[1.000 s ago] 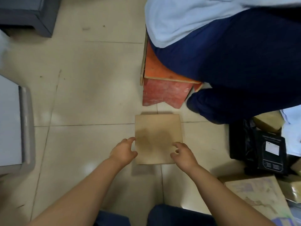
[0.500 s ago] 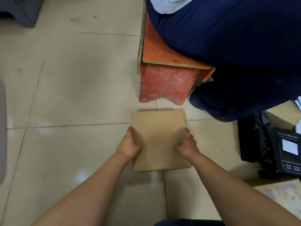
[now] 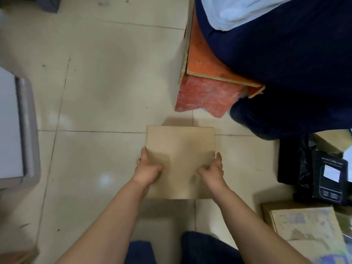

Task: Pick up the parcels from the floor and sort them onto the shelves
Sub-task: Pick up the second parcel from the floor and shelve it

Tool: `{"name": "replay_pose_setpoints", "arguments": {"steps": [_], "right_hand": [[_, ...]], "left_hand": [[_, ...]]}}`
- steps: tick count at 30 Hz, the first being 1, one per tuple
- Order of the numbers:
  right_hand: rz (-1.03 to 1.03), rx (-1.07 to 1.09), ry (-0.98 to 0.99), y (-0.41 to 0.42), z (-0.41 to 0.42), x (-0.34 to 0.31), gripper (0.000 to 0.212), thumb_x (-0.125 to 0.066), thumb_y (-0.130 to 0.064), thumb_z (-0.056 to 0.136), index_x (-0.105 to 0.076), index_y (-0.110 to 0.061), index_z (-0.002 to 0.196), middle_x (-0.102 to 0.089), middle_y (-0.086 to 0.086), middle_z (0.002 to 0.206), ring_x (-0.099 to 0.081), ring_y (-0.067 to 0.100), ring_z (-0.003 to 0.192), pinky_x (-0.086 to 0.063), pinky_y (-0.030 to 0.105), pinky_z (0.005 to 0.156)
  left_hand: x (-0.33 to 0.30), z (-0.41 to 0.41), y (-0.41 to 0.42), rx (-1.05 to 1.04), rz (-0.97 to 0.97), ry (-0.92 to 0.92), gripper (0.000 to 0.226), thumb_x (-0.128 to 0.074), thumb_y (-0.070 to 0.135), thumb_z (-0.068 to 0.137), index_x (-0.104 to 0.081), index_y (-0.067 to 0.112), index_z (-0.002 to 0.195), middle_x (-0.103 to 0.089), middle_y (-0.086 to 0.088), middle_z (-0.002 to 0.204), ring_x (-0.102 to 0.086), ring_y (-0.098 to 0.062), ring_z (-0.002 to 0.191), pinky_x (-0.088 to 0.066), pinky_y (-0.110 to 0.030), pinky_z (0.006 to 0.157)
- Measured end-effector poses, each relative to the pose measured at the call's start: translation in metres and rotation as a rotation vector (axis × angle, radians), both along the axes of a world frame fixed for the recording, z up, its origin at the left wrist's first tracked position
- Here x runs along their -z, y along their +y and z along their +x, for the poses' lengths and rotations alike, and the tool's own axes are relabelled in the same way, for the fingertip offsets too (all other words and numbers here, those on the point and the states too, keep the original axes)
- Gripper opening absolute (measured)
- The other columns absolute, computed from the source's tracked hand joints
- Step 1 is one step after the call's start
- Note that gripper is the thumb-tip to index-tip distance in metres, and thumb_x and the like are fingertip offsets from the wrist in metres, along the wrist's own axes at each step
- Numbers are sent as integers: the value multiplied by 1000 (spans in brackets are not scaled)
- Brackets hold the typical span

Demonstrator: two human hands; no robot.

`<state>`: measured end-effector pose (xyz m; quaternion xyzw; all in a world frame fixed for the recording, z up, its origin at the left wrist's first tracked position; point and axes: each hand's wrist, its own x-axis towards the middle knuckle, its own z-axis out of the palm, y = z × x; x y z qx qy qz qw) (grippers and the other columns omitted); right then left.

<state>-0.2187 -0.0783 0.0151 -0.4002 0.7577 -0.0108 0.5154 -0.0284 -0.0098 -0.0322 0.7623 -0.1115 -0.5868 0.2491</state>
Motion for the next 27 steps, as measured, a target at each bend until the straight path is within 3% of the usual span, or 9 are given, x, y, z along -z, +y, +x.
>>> {"name": "replay_pose_setpoints", "arguments": {"steps": [3, 5, 8, 11, 14, 18, 21, 24, 27], "right_hand": [[3, 43, -88, 1, 12, -41, 91, -51, -3, 77, -1, -27, 149, -30, 5, 151, -40, 30, 129, -45, 43, 99], [-5, 22, -111, 0, 20, -75, 85, -52, -5, 77, -10, -25, 148, -32, 4, 148, -44, 28, 126, -45, 43, 100], [-12, -47, -136, -2, 27, -137, 60, -52, -13, 74, -39, -16, 132, -40, 7, 137, -52, 29, 112, -50, 43, 90], [0, -55, -184, -1, 30, -206, 44, -50, -14, 81, -48, -17, 125, -38, 1, 130, -52, 26, 107, -47, 36, 82], [29, -59, -217, -1, 34, -280, 38, -49, -26, 74, -57, -26, 111, -45, 3, 128, -55, 25, 104, -50, 40, 86], [32, -49, -252, -1, 33, -365, 51, -48, -42, 63, -59, -36, 112, -49, 4, 130, -58, 24, 104, -52, 46, 88], [-2, -54, -268, 0, 36, -438, 53, -48, -46, 70, -51, -44, 122, -45, -3, 133, -56, 20, 107, -50, 46, 92], [-42, -81, -286, 1, 39, -511, 52, -46, -45, 78, -44, -47, 129, -42, -6, 136, -52, 17, 113, -45, 44, 98], [-75, -106, -354, 3, 42, -570, 43, -46, -45, 87, -44, -45, 130, -50, -8, 133, -53, 15, 112, -47, 34, 79]], "left_hand": [[-62, 15, 7, -65, -33, 11, 97, -63, 37, 49, -19, 50, 134, -46, -3, 134, -48, -29, 120, -44, -50, 99], [-104, 24, 10, -100, -51, 27, 92, -63, 33, 56, -20, 46, 136, -43, -4, 136, -48, -26, 119, -45, -47, 99], [-163, 36, 17, -152, -72, 22, 90, -63, 35, 55, -23, 46, 135, -45, -4, 134, -50, -26, 118, -45, -49, 99], [-230, 45, 25, -196, -116, 22, 90, -61, 36, 53, -24, 44, 134, -46, -6, 134, -50, -27, 118, -45, -51, 99], [-320, 47, 25, -235, -171, 29, 73, -53, 14, 77, -22, 31, 140, -45, 0, 134, -48, -23, 116, -43, -41, 98], [-416, 49, 28, -283, -233, 13, 62, -37, -6, 90, -20, 19, 144, -43, -1, 123, -45, -19, 105, -41, -29, 80], [-486, 51, 32, -308, -267, 17, 54, -34, -5, 92, -26, 17, 141, -44, -1, 128, -49, -18, 100, -43, -28, 70], [-548, 53, 35, -320, -319, 2, 50, -33, -2, 93, -30, 18, 138, -47, 3, 120, -52, -8, 81, -40, -26, 60], [-600, 60, 40, -309, -340, 28, 50, -35, 9, 95, -27, 25, 142, -51, 1, 126, -54, -11, 89, -41, -28, 62]]}}
